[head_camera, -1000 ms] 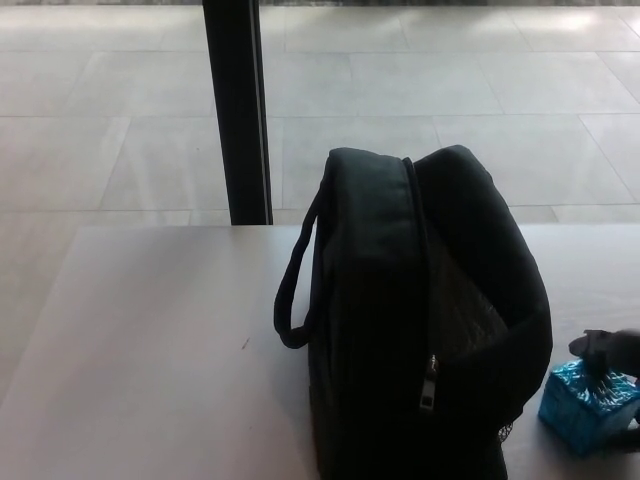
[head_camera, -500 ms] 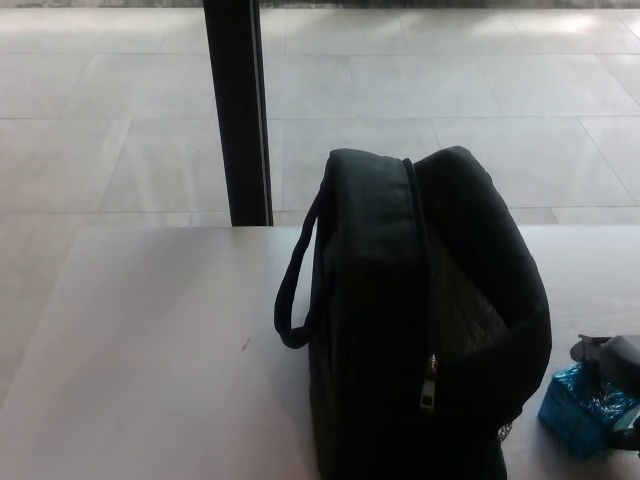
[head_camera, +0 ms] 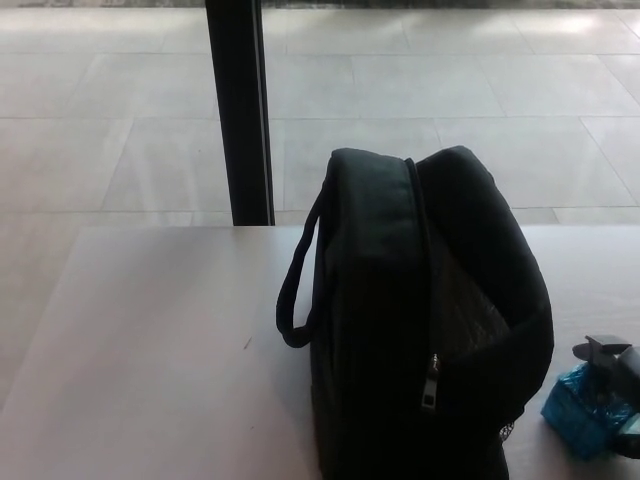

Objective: The robot uses its right hand to pick up the cube kept on the middle of the desk and put it inside the bag next to it

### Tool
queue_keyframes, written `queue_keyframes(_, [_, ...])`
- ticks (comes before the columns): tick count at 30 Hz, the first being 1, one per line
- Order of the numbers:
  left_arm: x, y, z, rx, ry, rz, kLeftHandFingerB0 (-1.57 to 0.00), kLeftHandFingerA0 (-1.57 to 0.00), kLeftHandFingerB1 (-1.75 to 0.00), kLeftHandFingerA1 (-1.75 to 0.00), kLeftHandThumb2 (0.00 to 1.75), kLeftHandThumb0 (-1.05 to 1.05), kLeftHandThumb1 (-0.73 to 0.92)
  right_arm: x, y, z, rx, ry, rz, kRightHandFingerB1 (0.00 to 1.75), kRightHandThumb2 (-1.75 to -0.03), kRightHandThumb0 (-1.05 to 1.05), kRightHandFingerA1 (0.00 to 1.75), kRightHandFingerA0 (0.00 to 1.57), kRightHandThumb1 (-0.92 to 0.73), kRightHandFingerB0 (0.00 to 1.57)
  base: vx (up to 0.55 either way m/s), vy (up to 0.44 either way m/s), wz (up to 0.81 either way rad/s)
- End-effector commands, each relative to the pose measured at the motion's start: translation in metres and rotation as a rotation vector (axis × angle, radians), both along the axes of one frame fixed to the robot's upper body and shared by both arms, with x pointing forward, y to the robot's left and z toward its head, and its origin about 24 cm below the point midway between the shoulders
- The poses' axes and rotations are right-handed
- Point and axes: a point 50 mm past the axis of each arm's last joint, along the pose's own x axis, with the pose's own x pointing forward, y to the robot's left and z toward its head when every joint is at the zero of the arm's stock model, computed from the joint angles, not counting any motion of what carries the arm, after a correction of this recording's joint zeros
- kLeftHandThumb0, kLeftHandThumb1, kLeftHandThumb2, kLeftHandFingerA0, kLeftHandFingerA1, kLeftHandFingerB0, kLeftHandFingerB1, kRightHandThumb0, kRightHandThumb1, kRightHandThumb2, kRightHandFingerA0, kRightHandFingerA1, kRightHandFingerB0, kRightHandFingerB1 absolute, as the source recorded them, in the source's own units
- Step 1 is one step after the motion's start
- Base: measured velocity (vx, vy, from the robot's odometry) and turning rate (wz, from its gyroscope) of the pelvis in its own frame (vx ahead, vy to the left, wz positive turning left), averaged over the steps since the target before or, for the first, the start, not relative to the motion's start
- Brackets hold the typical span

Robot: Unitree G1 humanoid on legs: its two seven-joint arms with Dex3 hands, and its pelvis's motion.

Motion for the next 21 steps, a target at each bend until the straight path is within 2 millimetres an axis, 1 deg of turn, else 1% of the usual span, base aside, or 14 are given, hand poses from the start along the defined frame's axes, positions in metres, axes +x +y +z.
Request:
queue_keyframes(1, [-0.003, 0.007, 0.002, 0.029, 0.032, 0.034, -0.36, -0.35, -0.43, -0.51, 0.59, -0.47, 0.65, -0.004, -0.008, 0.003, 0.078, -0.038, 0.043, 0.79, -0.85, -0.21, 1.56, 0.88, -0.65, 0.79, 0.0, 0.0, 0.0])
queue_keyframes(4, [-0.004, 0.008, 0.001, 0.028, 0.031, 0.041, -0.39, -0.35, -0.44, -0.51, 0.59, -0.46, 0.66, -0.001, -0.012, 0.009, 0.068, -0.053, 0.04, 0.94, -0.84, -0.21, 1.61, 0.85, -0.66, 0.8, 0.0, 0.0, 0.0])
queue_keyframes(5, [-0.004, 0.008, 0.0, 0.036, 0.034, 0.037, -0.38, -0.3, -0.57, -0.58, 0.87, -0.51, 0.48, 0.001, -0.017, 0.016, 0.069, -0.06, 0.033, 0.58, -0.87, -0.22, 1.57, 0.86, -0.64, 0.75, 0.0, 0.0, 0.0])
queue_keyframes(6, [-0.005, 0.008, 0.0, 0.038, 0.034, 0.027, -0.37, -0.28, -0.57, -0.57, 0.87, -0.51, 0.48, 0.002, -0.019, 0.02, 0.072, -0.075, 0.033, 0.56, -0.86, -0.21, 1.58, 0.87, -0.63, 0.76, 0.0, 0.0, 0.0])
queue_keyframes(7, [-0.005, 0.008, 0.0, 0.038, 0.032, 0.021, -0.36, -0.31, -0.56, -0.58, 0.87, -0.52, 0.49, 0.002, -0.022, 0.025, 0.068, -0.11, 0.041, 0.84, -0.84, -0.21, 1.64, 0.86, -0.63, 0.77, 0.0, 0.0, 0.0])
queue_keyframes(8, [-0.005, 0.008, 0.0, 0.041, 0.034, 0.013, -0.38, -0.35, -0.43, -0.52, 0.59, -0.47, 0.67, 0.003, -0.024, 0.028, 0.072, -0.123, 0.041, 0.76, -0.78, -0.21, 1.63, 0.88, -0.64, 0.78, 0.0, 0.0, 0.0])
queue_keyframes(9, [-0.005, 0.008, 0.0, 0.038, 0.035, 0.019, -0.35, -0.3, -0.56, -0.59, 0.87, -0.53, 0.48, 0.004, -0.026, 0.032, 0.082, -0.14, 0.036, 0.76, -0.76, -0.21, 1.62, 0.87, -0.63, 0.82, 0.0, 0.0, 0.0])
queue_keyframes(10, [-0.006, 0.008, 0.0, 0.036, 0.037, 0.022, -0.35, -0.3, -0.56, -0.59, 0.87, -0.53, 0.48, 0.005, -0.026, 0.032, 0.083, -0.141, 0.038, 0.76, -0.76, -0.21, 1.62, 0.87, -0.63, 0.82, 0.0, 0.0, 0.0])
queue_keyframes(11, [-0.006, 0.007, -0.001, 0.038, 0.038, 0.02, -0.37, -0.3, -0.57, -0.58, 0.87, -0.54, 0.49, 0.007, -0.031, 0.043, 0.09, -0.176, 0.028, 1.27, -0.9, -0.19, 1.64, 0.85, -0.64, 0.8, 0.0, 0.0, 0.0])
queue_keyframes(14, [-0.007, 0.007, 0.0, 0.03, 0.038, 0.022, -0.36, -0.31, -0.57, -0.59, 0.87, -0.55, 0.49, 0.008, -0.034, 0.051, 0.118, -0.213, 0.032, 1.33, -0.97, -0.18, 1.65, 0.86, -0.62, 0.81, 0.0, 0.0, 0.0])
queue_keyframes(15, [-0.007, 0.007, 0.0, 0.033, 0.035, 0.013, -0.37, -0.3, -0.57, -0.59, 0.88, -0.56, 0.5, 0.009, -0.035, 0.054, 0.128, -0.225, 0.029, 1.22, -0.97, -0.19, 1.66, 0.86, -0.63, 0.83, 0.0, 0.0, 0.0])
queue_keyframes(16, [-0.007, 0.007, 0.0, 0.034, 0.03, 0.004, -0.37, -0.3, -0.57, -0.59, 0.88, -0.56, 0.5, 0.01, -0.035, 0.057, 0.139, -0.23, 0.025, 1.22, -0.97, -0.19, 1.66, 0.86, -0.63, 0.83, 0.0, 0.0, 0.0])
queue_keyframes(17, [-0.007, 0.007, 0.001, 0.018, 0.036, 0.022, -0.31, -0.26, -0.55, -0.57, 0.87, -0.53, 0.47, 0.014, -0.038, 0.072, 0.159, -0.293, 0.021, 1.32, -0.95, -0.17, 1.71, 0.83, -0.61, 0.78, 0.0, 0.0, 0.0])
queue_keyframes(21, [-0.009, 0.007, 0.0, 0.026, 0.036, 0.001, -0.3, -0.27, -0.54, -0.57, 0.87, -0.56, 0.48, 0.018, -0.041, 0.083, 0.174, -0.356, 0.032, 1.42, -0.99, -0.15, 1.71, 0.84, -0.57, 0.76, 0.0, 0.0, 0.0])
